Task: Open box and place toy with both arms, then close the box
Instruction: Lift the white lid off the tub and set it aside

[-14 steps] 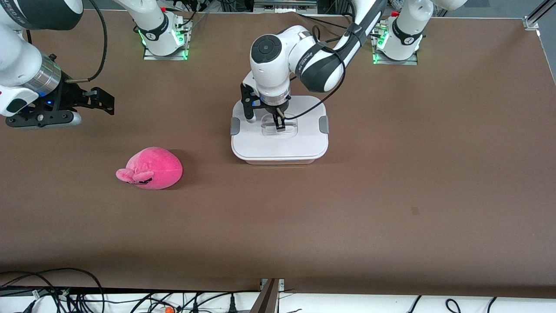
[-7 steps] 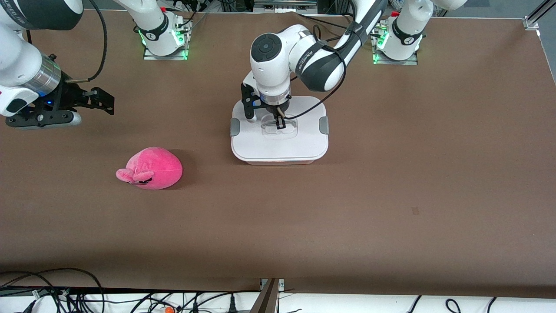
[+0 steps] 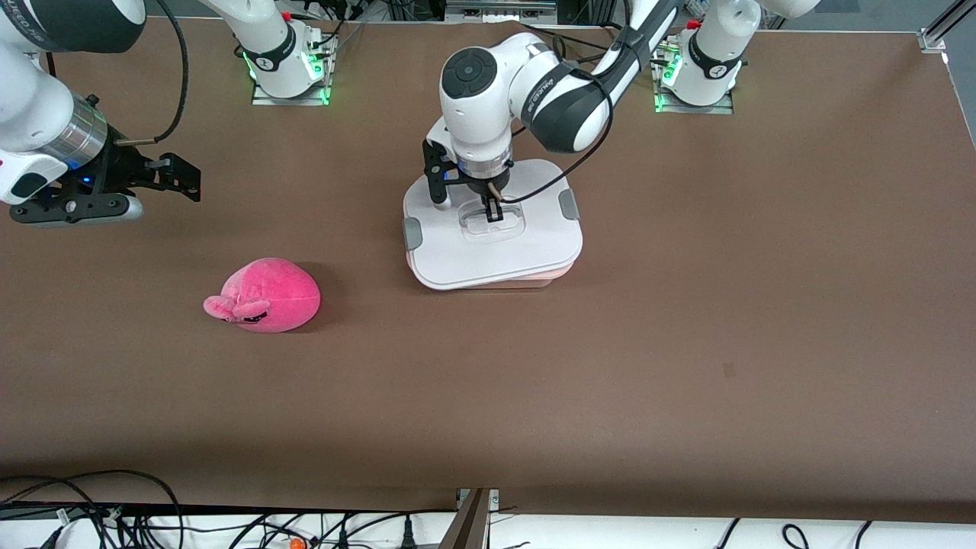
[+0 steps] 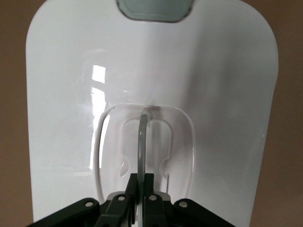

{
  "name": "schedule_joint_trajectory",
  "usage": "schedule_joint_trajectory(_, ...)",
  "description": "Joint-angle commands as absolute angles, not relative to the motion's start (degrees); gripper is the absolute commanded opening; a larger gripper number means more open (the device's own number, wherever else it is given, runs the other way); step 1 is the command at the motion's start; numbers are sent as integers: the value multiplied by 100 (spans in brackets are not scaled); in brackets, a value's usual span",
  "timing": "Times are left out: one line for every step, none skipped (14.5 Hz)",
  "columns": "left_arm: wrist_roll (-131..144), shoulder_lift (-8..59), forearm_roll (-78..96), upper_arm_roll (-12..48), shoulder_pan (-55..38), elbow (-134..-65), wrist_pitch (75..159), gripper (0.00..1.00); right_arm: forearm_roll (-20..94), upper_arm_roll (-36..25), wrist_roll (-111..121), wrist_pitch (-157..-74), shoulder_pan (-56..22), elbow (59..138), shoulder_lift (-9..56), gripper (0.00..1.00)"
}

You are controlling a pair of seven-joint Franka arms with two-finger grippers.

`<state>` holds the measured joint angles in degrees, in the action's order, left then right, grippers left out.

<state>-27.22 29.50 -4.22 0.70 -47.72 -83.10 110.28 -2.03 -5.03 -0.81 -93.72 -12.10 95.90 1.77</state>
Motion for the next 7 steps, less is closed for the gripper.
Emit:
schedule_joint_trajectory(-2716, 2778, -466, 44, -4624, -7956, 10304, 0, -114, -510, -9, -9272, -1187, 9492, 202, 100)
schedule_joint_trajectory(-2707, 2682, -466, 70, -4493, -7876, 10118, 0, -114, -501, -9, -9272, -1187, 9492, 202, 100)
schedule_joint_trajectory(-2707, 2568, -396, 62, -4396, -7875, 9994, 0, -114, -510, -9, -9272, -1187, 9492, 202, 100)
schedule_joint_trajectory(-2724, 2427, -282, 44, -4194, -7875, 9845, 0, -114, -501, -9, -9272, -1187, 9492, 202, 100)
schedule_joint_trajectory(-2777, 2339, -255, 79, -3905, -7866, 9670, 0, -114, -501, -9, -9272, -1187, 9492, 202, 100)
schedule_joint_trajectory(-3108, 2233, -246, 70, -3702, -7866, 9529, 0, -114, -510, -9, -9272, -1187, 9492, 202, 100)
schedule_joint_trajectory(-3468, 2163, -229, 70, -3465, -7858, 9475, 0, -114, -501, -9, -9272, -1187, 9492, 202, 100)
